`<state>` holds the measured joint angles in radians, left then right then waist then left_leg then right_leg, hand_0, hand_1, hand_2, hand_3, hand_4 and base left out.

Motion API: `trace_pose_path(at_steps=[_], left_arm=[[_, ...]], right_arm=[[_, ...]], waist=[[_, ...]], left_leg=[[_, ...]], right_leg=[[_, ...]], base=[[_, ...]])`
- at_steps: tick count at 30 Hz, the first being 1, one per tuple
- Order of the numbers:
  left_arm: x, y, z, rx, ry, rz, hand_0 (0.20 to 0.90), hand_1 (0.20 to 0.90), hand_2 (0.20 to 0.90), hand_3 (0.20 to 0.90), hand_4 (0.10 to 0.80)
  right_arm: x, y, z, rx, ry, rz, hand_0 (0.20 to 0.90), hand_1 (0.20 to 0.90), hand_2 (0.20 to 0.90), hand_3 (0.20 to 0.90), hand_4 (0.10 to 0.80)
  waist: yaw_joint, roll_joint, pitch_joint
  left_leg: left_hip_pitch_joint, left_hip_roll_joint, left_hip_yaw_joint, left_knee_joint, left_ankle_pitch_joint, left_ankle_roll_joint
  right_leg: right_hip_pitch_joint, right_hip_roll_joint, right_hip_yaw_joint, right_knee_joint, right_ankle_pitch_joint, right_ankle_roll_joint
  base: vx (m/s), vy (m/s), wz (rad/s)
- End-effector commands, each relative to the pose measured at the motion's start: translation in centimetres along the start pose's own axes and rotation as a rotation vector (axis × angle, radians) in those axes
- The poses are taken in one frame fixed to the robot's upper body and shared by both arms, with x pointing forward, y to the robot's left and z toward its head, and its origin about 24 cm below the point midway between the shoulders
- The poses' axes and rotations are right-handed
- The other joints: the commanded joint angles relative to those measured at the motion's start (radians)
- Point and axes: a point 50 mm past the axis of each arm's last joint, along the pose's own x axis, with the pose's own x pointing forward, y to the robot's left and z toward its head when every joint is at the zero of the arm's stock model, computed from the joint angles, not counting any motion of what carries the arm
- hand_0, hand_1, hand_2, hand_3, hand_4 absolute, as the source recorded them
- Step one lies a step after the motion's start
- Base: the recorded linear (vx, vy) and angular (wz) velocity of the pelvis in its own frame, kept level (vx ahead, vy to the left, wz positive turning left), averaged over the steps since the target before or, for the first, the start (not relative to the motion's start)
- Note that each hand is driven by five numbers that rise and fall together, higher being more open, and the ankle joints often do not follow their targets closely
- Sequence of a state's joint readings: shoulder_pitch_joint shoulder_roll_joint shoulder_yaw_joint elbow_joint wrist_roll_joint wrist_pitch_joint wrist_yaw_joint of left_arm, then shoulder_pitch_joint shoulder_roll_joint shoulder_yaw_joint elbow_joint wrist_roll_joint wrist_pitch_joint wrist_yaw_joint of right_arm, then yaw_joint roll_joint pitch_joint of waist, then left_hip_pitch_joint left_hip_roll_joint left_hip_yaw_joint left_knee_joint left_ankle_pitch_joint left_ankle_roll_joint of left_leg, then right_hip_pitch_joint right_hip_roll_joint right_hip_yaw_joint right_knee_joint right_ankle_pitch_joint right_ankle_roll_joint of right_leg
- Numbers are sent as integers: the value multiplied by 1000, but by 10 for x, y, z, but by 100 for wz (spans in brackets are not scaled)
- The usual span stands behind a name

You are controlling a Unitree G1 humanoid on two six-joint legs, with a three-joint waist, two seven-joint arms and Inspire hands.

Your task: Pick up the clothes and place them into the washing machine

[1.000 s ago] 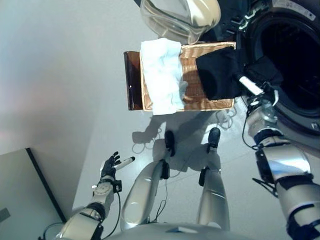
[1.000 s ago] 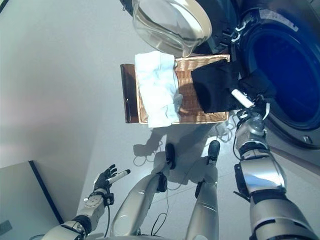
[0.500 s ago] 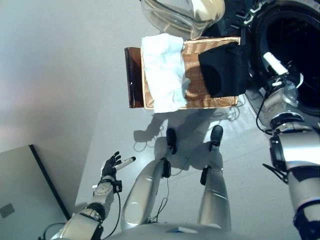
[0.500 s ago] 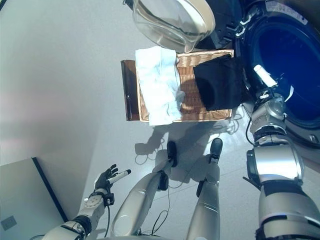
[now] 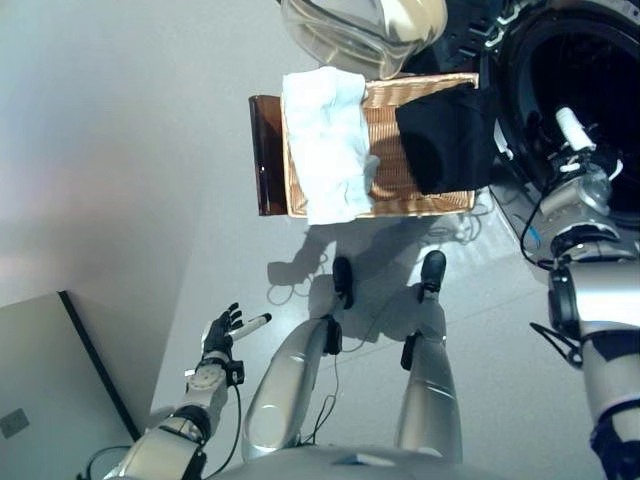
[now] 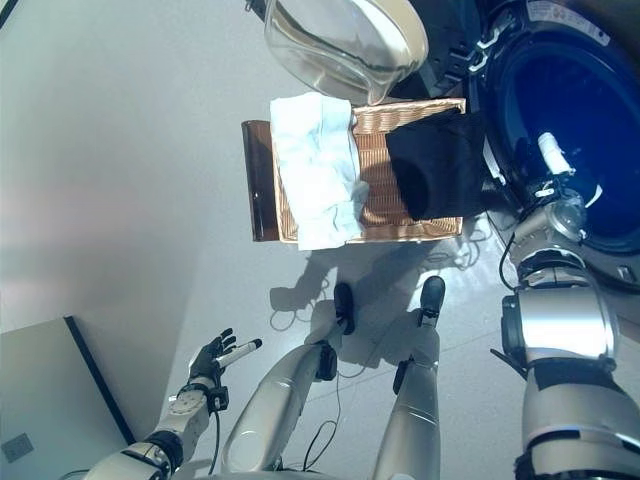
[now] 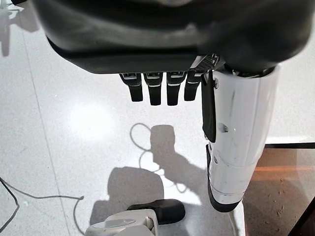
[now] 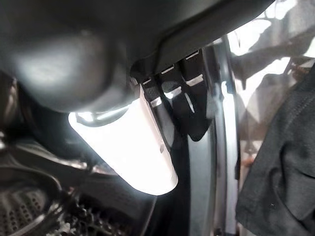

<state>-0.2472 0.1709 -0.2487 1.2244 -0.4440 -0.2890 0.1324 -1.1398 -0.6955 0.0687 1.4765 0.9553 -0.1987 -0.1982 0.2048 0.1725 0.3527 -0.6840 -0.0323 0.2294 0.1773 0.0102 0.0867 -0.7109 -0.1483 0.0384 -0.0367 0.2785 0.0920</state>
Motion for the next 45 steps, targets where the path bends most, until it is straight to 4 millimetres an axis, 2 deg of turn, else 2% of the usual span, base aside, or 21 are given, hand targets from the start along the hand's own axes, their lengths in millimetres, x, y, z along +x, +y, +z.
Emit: trace_pose_path(at_steps=[1,4,7,9,11,13,16,17,18,22,24,26,27,29,33,37,38,40,45], left_arm=[[-7,36,-19,31,56,119,900,900,900,900,800],[-7,38,-19,28,58,131,900,900,900,900,800],[-8,40,-21,29,67,142,900,900,900,900,800],[-9,41,-23,22,73,149,900,900,900,900,800],[-9,40,-23,21,71,149,900,900,900,900,800],[-10,42,-25,18,77,162,900,900,900,900,800],[-11,44,-27,12,83,173,900,900,900,900,800],[-11,44,-27,11,82,173,900,900,900,900,800],[-11,46,-28,9,86,184,900,900,900,900,800],[-12,47,-29,10,92,193,900,900,900,900,800],[-11,46,-28,15,90,191,900,900,900,900,800],[-11,46,-28,19,88,187,900,900,900,900,800],[-11,47,-27,21,86,188,900,900,900,900,800],[-10,46,-26,30,85,176,900,900,900,900,800],[-10,46,-24,34,81,169,900,900,900,900,800],[-9,47,-23,43,81,169,900,900,900,900,800],[-9,47,-23,42,81,170,900,900,900,900,800],[-8,47,-22,37,77,174,900,900,900,900,800],[-7,47,-17,28,57,190,900,900,900,900,800]], right_arm=[[3,-1,71,141,-237,-36,200,200,200,200,300],[4,-9,80,227,-253,-77,200,200,200,200,300],[3,-20,94,303,-284,-125,200,200,200,200,300],[2,-26,111,383,-336,-155,200,200,200,200,300],[1,-27,116,395,-352,-160,200,200,200,200,300],[-3,-36,138,452,-411,-198,200,200,200,200,300],[-7,-41,156,519,-465,-223,200,200,200,200,300],[-7,-41,157,520,-466,-223,200,200,200,200,300],[-10,-45,167,562,-497,-243,200,200,200,200,300],[-15,-42,178,599,-546,-231,200,200,200,200,300],[-14,-40,176,619,-543,-221,200,200,200,200,300],[-11,-36,169,524,-521,-188,409,409,409,409,449],[-10,-35,167,508,-510,-185,900,900,900,900,800],[-6,-29,155,387,-466,-156,900,900,900,900,800],[-3,-23,138,283,-410,-152,900,900,900,900,800],[0,-5,112,107,-351,-101,900,900,900,900,800],[0,-4,112,107,-351,-100,900,900,900,900,800],[0,7,95,4,-334,-56,900,900,900,900,800],[-4,22,71,-161,-352,-27,900,900,900,900,800]], waist=[[26,82,-44],[24,80,-52],[21,79,-60],[20,77,-65],[19,75,-66],[16,71,-72],[14,69,-79],[13,68,-77],[11,64,-83],[5,58,-90],[5,55,-93],[6,48,-95],[5,47,-92],[8,43,-92],[11,37,-87],[12,31,-83],[11,30,-81],[10,22,-80],[3,8,-79]], left_leg=[[130,32,-74,-265,102,-133],[127,32,-74,-265,106,-132],[133,32,-75,-265,95,-133],[134,32,-76,-265,94,-132],[128,31,-76,-265,101,-132],[131,31,-78,-265,97,-133],[136,30,-80,-265,88,-134],[133,30,-79,-265,95,-133],[131,30,-80,-265,96,-134],[132,30,-81,-265,95,-134],[133,31,-83,-265,94,-134],[140,33,-84,-265,85,-135],[136,33,-83,-265,94,-135],[141,35,-83,-265,88,-135],[139,36,-83,-265,100,-134],[148,38,-84,-265,97,-134],[145,37,-84,-265,103,-134],[152,37,-85,-265,99,-134],[152,36,-87,-265,107,-134]], right_leg=[[45,50,-24,58,-91,22],[43,50,-23,55,-85,22],[50,52,-23,53,-93,24],[53,52,-24,50,-95,25],[49,51,-24,48,-87,25],[54,52,-25,46,-89,26],[62,52,-26,45,-96,28],[58,52,-26,45,-89,27],[60,52,-26,42,-88,27],[63,54,-26,41,-89,28],[66,54,-27,40,-89,28],[73,54,-27,38,-96,29],[69,53,-27,38,-88,27],[75,54,-28,38,-94,28],[76,55,-32,38,-86,26],[91,57,-34,36,-91,24],[89,57,-34,36,-86,24],[98,60,-36,35,-91,23],[103,60,-36,30,-83,22]], base=[[35,11,1],[12,5,0],[12,3,-1],[20,5,0],[0,0,0],[21,1,0],[11,1,0],[0,0,0],[0,0,0],[0,0,0],[10,-11,3],[16,-8,1],[0,0,0],[0,0,0],[-15,-14,-3],[-7,-8,-3],[0,0,0],[-16,-8,2],[-21,-5,1]])
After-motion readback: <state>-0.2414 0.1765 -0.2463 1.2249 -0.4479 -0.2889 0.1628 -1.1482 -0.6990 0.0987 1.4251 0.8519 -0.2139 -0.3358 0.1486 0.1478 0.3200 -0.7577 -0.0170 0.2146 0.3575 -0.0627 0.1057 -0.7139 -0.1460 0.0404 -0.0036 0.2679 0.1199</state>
